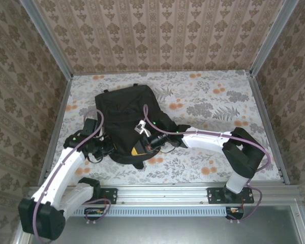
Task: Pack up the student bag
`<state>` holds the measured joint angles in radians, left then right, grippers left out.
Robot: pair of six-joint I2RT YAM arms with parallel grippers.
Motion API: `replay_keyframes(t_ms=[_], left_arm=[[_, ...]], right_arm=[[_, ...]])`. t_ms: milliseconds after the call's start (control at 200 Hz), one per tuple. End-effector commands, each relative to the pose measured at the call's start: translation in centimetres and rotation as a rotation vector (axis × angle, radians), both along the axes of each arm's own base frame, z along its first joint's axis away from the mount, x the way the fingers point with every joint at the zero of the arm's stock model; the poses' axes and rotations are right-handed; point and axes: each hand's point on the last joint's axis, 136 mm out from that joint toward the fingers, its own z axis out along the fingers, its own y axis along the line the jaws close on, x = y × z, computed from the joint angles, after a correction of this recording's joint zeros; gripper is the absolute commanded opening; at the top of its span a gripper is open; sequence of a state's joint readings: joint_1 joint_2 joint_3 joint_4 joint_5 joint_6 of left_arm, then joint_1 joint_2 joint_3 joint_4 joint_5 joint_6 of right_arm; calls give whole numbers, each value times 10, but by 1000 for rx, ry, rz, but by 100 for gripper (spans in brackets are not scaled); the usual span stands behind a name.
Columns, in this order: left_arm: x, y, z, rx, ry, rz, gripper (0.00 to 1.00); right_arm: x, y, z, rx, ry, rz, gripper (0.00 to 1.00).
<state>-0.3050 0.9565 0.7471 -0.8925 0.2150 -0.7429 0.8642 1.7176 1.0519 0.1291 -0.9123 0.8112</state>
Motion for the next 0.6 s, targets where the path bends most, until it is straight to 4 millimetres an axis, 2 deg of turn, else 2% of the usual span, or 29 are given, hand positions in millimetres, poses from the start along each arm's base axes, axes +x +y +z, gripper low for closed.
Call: replay_keyframes(t_ms=[0,110,195,230,320,395,470,595], left_arm=[[41,5,22,148,-146,-76,0],[67,-3,39,266,-213,-151,0],[85,-8,38,284,-192,-154,5],[93,-3,38,305,-187,-134,7],[108,24,41,391,-204,-40,14],[106,35,44,329,-191,31,26],[96,34,51,266,-198,55,39],[71,26,55,154,-169,82,43]], right_arm=[[9,16,13,34,-13,-5,0],[21,27,8,34,-9,-32,0],[32,36,3,34,-7,-63,0],[37,40,2,34,-6,-74,0],[52,52,2,40,-7,-99,0],[66,61,3,45,-9,-136,0],[79,67,6,59,-4,-167,0],[87,72,10,92,8,-179,0]])
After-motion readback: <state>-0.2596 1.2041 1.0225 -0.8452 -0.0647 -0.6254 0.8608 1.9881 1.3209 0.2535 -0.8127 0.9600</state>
